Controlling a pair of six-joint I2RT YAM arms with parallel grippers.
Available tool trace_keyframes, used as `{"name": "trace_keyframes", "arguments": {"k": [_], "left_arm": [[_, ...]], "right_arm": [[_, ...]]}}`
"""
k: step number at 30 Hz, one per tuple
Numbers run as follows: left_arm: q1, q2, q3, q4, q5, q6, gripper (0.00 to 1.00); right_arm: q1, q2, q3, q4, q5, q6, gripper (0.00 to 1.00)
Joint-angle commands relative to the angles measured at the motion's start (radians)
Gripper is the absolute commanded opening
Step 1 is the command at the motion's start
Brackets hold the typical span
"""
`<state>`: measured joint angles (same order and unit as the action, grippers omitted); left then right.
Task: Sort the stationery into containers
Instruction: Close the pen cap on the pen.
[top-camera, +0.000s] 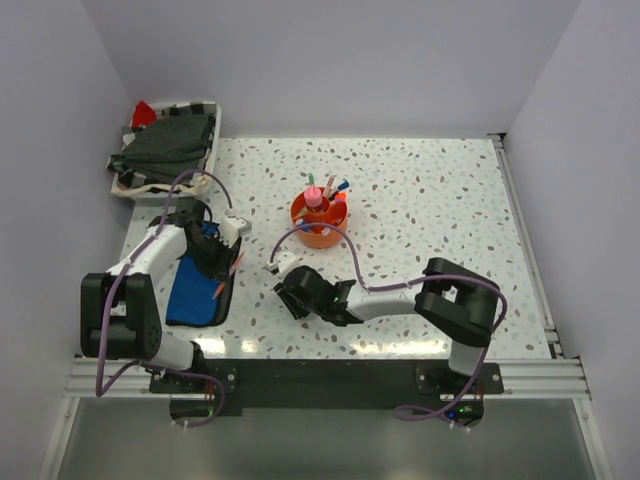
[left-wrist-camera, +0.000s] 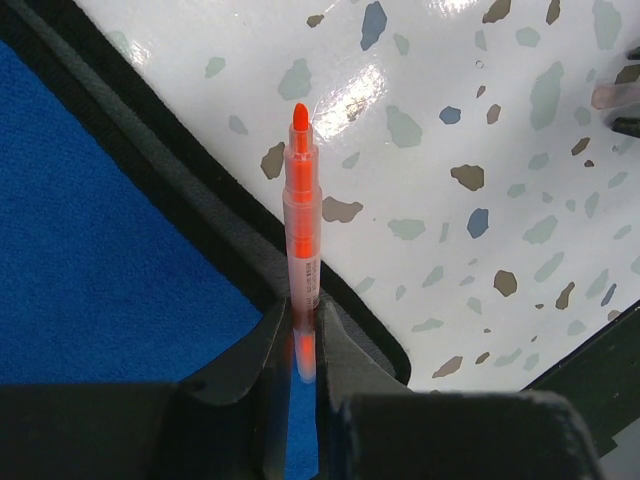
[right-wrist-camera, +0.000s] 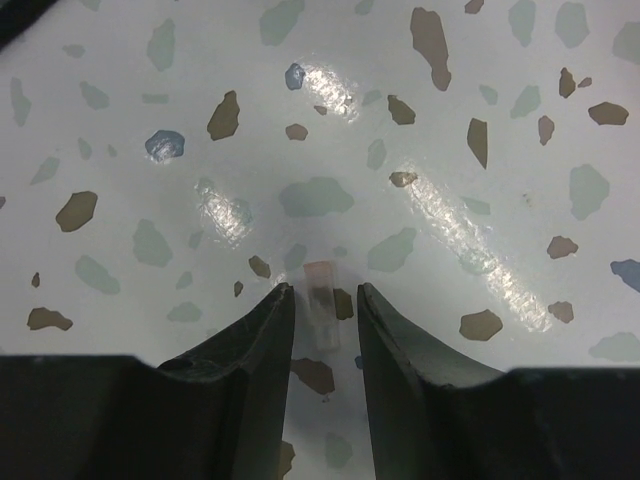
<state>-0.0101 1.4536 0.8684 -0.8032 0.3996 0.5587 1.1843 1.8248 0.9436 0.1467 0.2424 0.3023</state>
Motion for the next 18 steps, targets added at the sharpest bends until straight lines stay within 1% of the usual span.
{"name": "trace_keyframes", "arguments": {"k": [1, 4, 8, 18], "left_arm": [[0.01, -0.002, -0.003, 0.016, 0.038, 0.027, 0.0], [0.01, -0.001, -0.003, 0.022, 0.039, 0.027, 0.0], [0.01, 0.005, 0.001, 0.022, 0.044, 0.029, 0.0], [0.01, 0.002, 0.001, 0.016, 0.05, 0.032, 0.0]], "right_arm": [[0.005, -0.033, -0.048, -0.068, -0.038, -0.018, 0.37], [0.005, -0.038, -0.069, -0.059, -0.041, -0.054, 0.37], [0.005, -0.022, -0.074, -0.045, -0.046, -0.061, 0.37], [0.005, 0.04, -0.029, -0.038, -0.06, -0.072, 0.35]]}}
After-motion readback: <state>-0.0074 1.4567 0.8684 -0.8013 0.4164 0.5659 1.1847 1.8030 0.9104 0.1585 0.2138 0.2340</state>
